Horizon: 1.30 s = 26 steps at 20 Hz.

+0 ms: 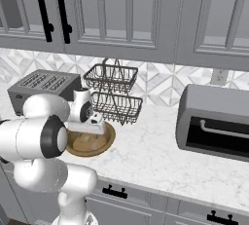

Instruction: Grab a lemon wedge from the fridge and one ice cube from the ice bowl, and put them in the glass of lemonade.

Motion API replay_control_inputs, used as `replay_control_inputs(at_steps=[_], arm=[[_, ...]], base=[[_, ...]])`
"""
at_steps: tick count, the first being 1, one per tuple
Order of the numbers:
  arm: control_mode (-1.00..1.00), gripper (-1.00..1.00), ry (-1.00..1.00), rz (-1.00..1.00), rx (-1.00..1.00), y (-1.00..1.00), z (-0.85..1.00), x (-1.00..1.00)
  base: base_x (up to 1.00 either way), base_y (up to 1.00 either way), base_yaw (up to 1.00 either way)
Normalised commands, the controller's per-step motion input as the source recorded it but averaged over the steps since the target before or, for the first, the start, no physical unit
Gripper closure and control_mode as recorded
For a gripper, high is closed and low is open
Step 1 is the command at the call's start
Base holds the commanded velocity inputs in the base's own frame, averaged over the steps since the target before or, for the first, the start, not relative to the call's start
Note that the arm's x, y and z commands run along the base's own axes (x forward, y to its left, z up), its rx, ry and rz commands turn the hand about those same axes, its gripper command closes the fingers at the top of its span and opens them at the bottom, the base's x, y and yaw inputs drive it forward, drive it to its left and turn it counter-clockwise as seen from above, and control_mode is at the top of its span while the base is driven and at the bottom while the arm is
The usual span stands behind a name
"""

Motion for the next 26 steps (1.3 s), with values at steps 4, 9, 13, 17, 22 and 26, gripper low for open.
replay_control_inputs(at_steps=[4, 9, 13, 17, 22, 26], arm=[[-1.0, -1.0, -0.09, -0.01, 0.0, 0.0, -0.09, 0.03], [-1.0, -1.0, -0.01, 0.0, 0.0, 0.0, -0.35, -0.11], [-1.0, -1.0, -0.18, 0.0, 0.0, -0.02, 0.01, -0.44], [-1.0, -1.0, -0.09, 0.0, 0.0, 0.0, 0.01, -0.09], [-1.0, -1.0, 0.0, 0.0, -0.01, 0.01, 0.04, 0.06], [-1.0, -1.0, 0.02, 0.0, -0.04, 0.1, 0.18, 0.17]], base=[[0.0, 0.0, 0.0], [0.0, 0.0, 0.0], [0.0, 0.0, 0.0], [0.0, 0.0, 0.0], [0.0, 0.0, 0.0], [0.0, 0.0, 0.0]])
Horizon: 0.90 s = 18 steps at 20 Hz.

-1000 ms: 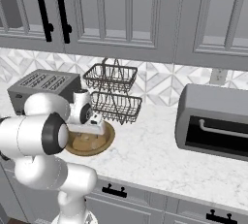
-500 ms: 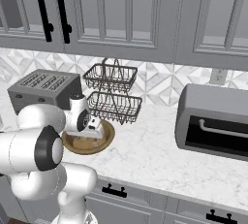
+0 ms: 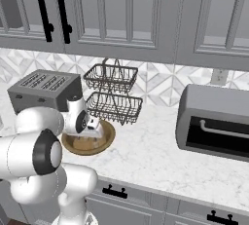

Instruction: Grab a lemon wedge from the fridge and one ice cube from the ice bowl, and put them in the glass of lemonade.

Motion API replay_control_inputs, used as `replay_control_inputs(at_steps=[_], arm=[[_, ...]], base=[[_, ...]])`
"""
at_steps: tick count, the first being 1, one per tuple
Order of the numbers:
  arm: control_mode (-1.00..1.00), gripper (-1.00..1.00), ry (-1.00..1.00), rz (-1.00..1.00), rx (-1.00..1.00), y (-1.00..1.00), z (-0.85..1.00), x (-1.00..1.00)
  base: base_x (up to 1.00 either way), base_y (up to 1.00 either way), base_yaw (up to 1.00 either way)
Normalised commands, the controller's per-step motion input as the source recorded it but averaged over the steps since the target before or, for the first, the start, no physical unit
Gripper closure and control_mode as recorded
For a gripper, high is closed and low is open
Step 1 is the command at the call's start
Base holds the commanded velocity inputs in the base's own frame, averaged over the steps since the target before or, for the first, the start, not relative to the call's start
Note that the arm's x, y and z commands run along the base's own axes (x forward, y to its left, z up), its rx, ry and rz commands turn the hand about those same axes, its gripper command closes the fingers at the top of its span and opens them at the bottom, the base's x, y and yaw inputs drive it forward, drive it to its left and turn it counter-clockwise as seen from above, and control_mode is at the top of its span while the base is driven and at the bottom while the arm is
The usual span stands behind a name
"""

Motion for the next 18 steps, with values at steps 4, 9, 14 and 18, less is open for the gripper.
replay_control_inputs(at_steps=[4, 9, 14, 18], arm=[[-1.0, -1.0, 0.01, 0.0, 0.0, 0.0, 0.0, 0.04], [-1.0, -1.0, 0.0, 0.0, 0.0, 0.0, -0.23, 0.0], [-1.0, -1.0, 0.0, 0.0, 0.0, 0.0, -0.43, 0.0], [-1.0, -1.0, 0.0, 0.0, 0.0, 0.0, -0.06, 0.0]], base=[[0.0, 0.0, 0.0], [0.0, 0.0, 0.0], [0.0, 0.0, 0.0], [0.0, 0.0, 0.0]])
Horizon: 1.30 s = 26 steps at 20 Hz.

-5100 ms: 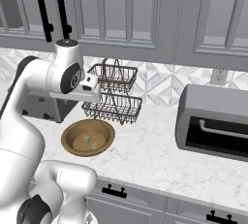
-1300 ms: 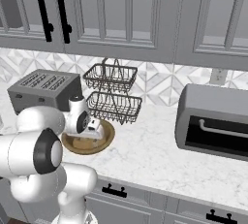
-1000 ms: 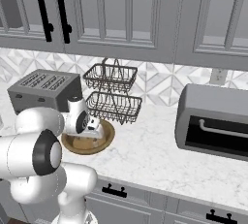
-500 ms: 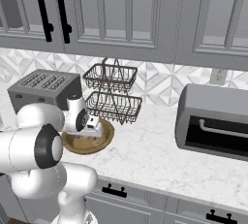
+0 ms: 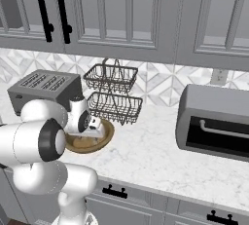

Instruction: Grab a lemon wedge from the fridge and one ice cube from the ice bowl, and put them in the glass of lemonade.

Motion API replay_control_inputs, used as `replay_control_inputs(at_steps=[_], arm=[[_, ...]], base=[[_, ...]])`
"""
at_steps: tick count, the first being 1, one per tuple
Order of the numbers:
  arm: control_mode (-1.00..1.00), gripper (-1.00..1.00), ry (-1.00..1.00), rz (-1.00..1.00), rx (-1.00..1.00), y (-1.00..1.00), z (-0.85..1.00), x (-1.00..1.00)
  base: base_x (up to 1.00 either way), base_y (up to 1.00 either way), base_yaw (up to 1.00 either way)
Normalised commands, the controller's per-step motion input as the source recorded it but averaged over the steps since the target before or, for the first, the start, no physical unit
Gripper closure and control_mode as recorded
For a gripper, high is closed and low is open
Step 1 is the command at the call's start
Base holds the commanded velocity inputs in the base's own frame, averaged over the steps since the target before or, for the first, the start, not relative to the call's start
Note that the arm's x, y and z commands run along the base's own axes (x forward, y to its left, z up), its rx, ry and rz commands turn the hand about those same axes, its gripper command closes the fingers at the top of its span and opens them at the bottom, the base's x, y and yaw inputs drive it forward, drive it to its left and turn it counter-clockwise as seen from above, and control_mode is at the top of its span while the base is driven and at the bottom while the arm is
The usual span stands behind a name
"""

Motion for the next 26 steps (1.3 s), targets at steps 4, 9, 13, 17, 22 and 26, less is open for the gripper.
replay_control_inputs(at_steps=[4, 9, 13, 17, 22, 26], arm=[[-1.0, -1.0, 0.0, 0.0, 0.0, 0.0, 0.0, 0.0], [-1.0, 1.0, 0.0, 0.0, 0.0, 0.0, 0.0, 0.0], [-1.0, 1.0, 0.0, 0.0, 0.0, 0.0, 0.0, 0.0], [-1.0, 1.0, 0.0, 0.0, 0.0, 0.0, 0.0, 0.0], [-1.0, 1.0, -0.03, 0.0, 0.0, 0.0, 0.33, -0.11], [-1.0, 1.0, -0.12, 0.0, 0.0, 0.0, 1.0, -0.38]], base=[[0.0, 0.0, 0.0], [0.0, 0.0, 0.0], [0.0, 0.0, 0.0], [0.0, 0.0, 0.0], [0.0, 0.0, 0.0], [0.0, 0.0, 0.0]])
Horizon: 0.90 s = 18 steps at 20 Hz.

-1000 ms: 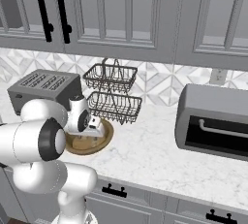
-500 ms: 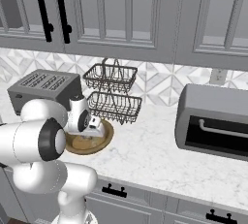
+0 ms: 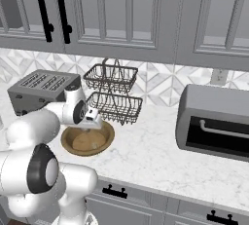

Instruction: Grab a lemon wedge from the fridge and one ice cube from the ice bowl, and put them in the glass of lemonade.

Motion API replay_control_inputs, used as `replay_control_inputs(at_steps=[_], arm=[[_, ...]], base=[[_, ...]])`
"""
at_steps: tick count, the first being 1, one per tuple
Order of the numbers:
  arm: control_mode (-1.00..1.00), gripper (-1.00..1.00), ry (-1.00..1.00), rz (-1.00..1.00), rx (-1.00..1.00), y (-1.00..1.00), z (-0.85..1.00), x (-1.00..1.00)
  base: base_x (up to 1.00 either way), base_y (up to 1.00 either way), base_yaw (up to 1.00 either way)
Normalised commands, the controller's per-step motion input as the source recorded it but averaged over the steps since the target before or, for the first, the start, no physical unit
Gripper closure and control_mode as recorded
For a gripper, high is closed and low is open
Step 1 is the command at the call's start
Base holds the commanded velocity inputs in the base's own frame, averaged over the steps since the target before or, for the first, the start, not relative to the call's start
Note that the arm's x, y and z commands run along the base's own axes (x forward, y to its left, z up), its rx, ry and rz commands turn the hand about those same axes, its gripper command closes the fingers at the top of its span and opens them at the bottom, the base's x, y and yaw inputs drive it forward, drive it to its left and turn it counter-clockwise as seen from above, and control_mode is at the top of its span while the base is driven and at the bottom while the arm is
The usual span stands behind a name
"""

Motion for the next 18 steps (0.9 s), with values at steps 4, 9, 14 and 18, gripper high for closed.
replay_control_inputs(at_steps=[4, 9, 14, 18], arm=[[-1.0, 1.0, -0.11, 0.01, 0.0, 0.0, 1.0, -0.35], [-1.0, 1.0, -0.09, 0.01, 0.0, 0.0, 0.78, -0.11], [-1.0, 1.0, -0.02, 0.02, 0.03, 0.0, 0.25, -0.13], [-1.0, 1.0, -0.02, 0.14, 0.05, 0.01, 0.28, -0.54]], base=[[0.0, 0.0, 0.0], [0.0, 0.0, 0.0], [0.0, 0.0, 0.0], [0.0, 0.0, 0.0]])
